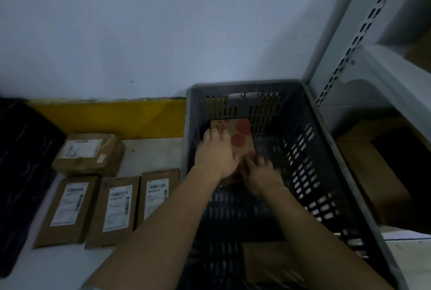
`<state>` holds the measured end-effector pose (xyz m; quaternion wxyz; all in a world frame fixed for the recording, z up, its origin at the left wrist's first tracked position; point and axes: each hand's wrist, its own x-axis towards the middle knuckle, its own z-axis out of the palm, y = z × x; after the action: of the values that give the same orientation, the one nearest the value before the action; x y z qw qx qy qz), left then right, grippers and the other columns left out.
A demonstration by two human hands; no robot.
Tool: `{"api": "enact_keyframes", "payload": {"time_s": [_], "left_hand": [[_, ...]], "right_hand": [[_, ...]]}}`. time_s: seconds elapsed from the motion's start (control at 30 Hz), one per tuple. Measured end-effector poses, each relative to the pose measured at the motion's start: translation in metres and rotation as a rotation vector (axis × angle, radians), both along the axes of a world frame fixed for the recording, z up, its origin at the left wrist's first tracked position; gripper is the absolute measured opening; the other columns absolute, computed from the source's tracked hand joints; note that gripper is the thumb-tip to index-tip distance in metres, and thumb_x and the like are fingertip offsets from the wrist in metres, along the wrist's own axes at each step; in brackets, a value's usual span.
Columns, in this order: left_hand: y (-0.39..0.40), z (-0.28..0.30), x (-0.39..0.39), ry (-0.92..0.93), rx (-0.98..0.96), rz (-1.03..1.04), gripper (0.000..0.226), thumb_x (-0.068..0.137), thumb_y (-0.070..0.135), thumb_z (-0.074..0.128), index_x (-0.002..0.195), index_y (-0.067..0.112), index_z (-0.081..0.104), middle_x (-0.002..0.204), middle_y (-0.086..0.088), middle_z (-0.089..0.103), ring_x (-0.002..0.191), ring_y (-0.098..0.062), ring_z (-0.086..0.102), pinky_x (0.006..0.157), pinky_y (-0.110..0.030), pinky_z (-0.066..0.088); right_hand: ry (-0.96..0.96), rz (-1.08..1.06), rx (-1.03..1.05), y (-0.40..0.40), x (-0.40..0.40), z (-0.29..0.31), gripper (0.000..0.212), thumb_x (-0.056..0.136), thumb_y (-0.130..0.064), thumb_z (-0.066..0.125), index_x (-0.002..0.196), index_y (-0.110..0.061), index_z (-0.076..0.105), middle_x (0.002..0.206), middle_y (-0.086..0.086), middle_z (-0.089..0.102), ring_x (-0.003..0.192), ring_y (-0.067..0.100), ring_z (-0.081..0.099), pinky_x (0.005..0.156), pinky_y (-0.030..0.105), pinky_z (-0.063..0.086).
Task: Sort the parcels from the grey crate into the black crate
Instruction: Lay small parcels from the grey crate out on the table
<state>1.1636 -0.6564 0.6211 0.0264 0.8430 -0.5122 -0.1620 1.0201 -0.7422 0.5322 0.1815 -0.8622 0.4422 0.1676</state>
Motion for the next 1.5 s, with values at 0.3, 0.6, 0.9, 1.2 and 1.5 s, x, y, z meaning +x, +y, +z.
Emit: {"api": "enact_keyframes", "payload": {"time_s": [0.3, 0.6, 0.9, 1.2, 1.5], "left_hand": [[-0.009, -0.068, -0.024, 0.428, 0.166, 0.324, 0.083, 0.108, 0.060, 0.027, 0.169, 0.009, 0.002, 0.172, -0.021, 0.021, 0.151, -0.040, 0.036, 0.122, -0.045, 0.035], [-0.013, -0.045, -0.021, 0.855, -0.091, 0.523, 0.071, 0.100, 0.053, 0.046, 0.164, 0.023, 0.035, 0.148, -0.003, 0.059, 0.128, -0.025, 0.061, 0.113, -0.039, 0.048], [0.018, 0.026, 0.002, 1.256, -0.520, 0.806, 0.045, 0.102, 0.061, 0.059, 0.130, 0.027, 0.063, 0.129, 0.000, 0.071, 0.113, -0.027, 0.071, 0.088, -0.056, 0.065], [0.028, 0.073, -0.009, 0.958, -0.587, 0.419, 0.044, 0.110, 0.058, 0.041, 0.150, 0.045, 0.054, 0.134, 0.015, 0.070, 0.118, -0.006, 0.067, 0.108, -0.040, 0.054], [0.046, 0.094, -0.006, 1.035, -0.758, 0.415, 0.095, 0.074, 0.068, 0.086, 0.152, 0.039, 0.041, 0.138, 0.017, 0.063, 0.123, -0.008, 0.064, 0.095, -0.041, 0.061]], "right_hand": [[-0.179, -0.239, 0.129, -0.047, -0.037, -0.015, 0.079, 0.102, -0.073, 0.041, 0.168, -0.029, 0.035, 0.158, 0.018, 0.052, 0.141, 0.040, 0.053, 0.115, 0.046, 0.047], [-0.671, -0.643, 0.370, -0.043, -0.046, 0.032, 0.050, 0.099, -0.042, 0.076, 0.142, -0.018, 0.065, 0.132, 0.001, 0.071, 0.118, 0.025, 0.067, 0.100, 0.031, 0.050], [-1.085, -0.549, 0.325, -0.012, -0.065, 0.101, 0.078, 0.086, -0.066, 0.078, 0.155, -0.040, 0.055, 0.163, -0.006, 0.048, 0.148, 0.015, 0.047, 0.122, 0.044, 0.043], [-1.269, -0.330, 0.282, 0.038, -0.045, 0.140, 0.081, 0.094, -0.041, 0.084, 0.162, -0.038, 0.040, 0.148, -0.024, 0.059, 0.135, -0.005, 0.057, 0.111, 0.027, 0.051], [-1.428, -0.252, 0.267, 0.068, -0.048, 0.153, 0.038, 0.111, -0.019, 0.059, 0.149, -0.025, 0.063, 0.145, -0.007, 0.069, 0.136, 0.011, 0.063, 0.111, 0.039, 0.057]]}}
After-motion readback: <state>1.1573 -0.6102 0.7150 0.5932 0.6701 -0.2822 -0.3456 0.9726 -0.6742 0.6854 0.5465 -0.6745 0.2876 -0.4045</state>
